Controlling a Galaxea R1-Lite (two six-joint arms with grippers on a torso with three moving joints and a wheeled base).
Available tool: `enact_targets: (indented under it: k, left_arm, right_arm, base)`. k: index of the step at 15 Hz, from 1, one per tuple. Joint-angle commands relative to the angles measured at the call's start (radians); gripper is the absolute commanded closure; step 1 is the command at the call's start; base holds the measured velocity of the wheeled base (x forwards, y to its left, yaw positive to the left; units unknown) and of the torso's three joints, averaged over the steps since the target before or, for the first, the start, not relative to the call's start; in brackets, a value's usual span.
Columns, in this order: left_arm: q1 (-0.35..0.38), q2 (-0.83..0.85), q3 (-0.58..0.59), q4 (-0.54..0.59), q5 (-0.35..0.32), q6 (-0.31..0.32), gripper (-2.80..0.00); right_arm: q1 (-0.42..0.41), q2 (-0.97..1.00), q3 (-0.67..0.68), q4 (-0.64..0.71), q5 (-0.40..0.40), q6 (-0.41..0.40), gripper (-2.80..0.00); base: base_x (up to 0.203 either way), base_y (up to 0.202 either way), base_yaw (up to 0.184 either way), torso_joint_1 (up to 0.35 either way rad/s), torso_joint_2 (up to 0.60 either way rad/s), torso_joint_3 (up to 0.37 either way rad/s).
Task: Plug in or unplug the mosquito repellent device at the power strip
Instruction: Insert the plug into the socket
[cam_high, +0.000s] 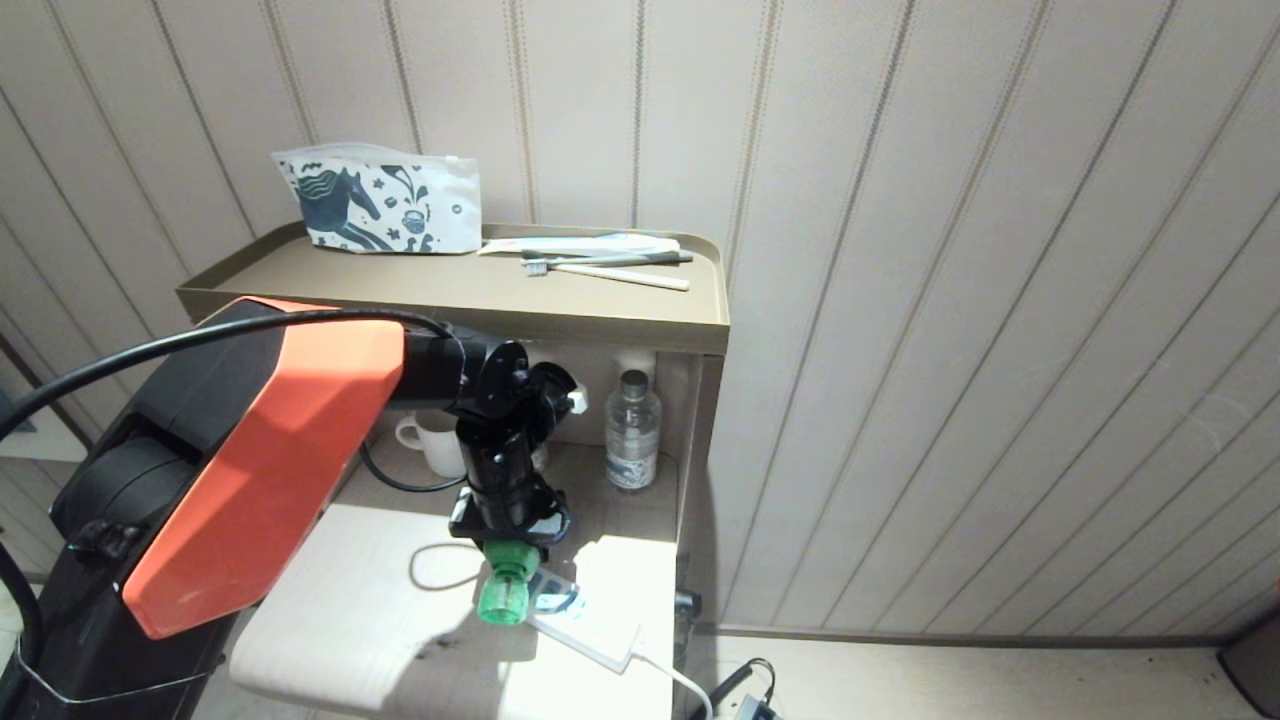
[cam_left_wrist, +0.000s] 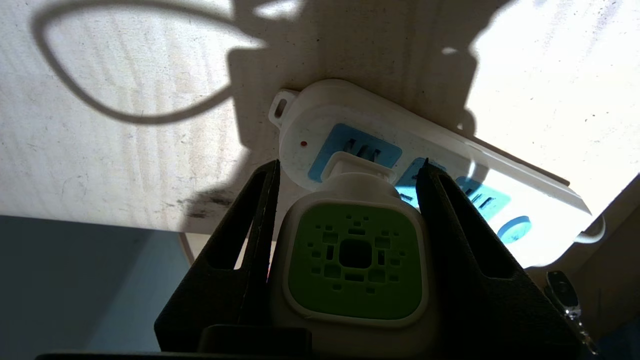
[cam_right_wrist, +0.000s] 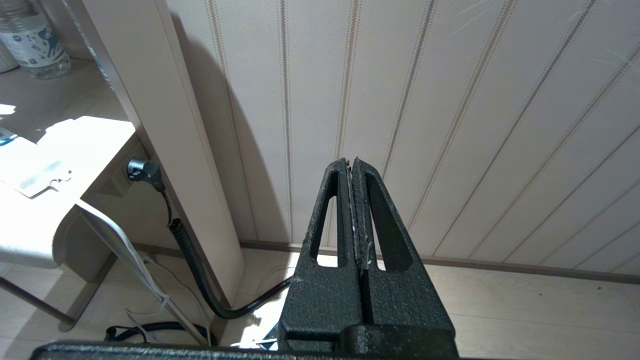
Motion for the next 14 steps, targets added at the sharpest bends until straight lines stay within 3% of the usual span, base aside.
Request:
enact_targets:
  k: [1,14]
  left_arm:
    - [0.0,0.007,0.004,0.007,0.001,-0.003,0.0]
    - [-0.005,0.055,-0.012,-0.019,0.004,-0.002,0.0]
  right_arm:
    - [0.0,0.001,0.0,0.0,0.0,0.0,0.0]
    - [0.0,0.001,0.0,0.0,0.0,0.0,0.0]
  base:
    - [0.0,0.0,0.0,0.0,0.0,0.0]
    - [0.0,0.0,0.0,0.0,0.0,0.0]
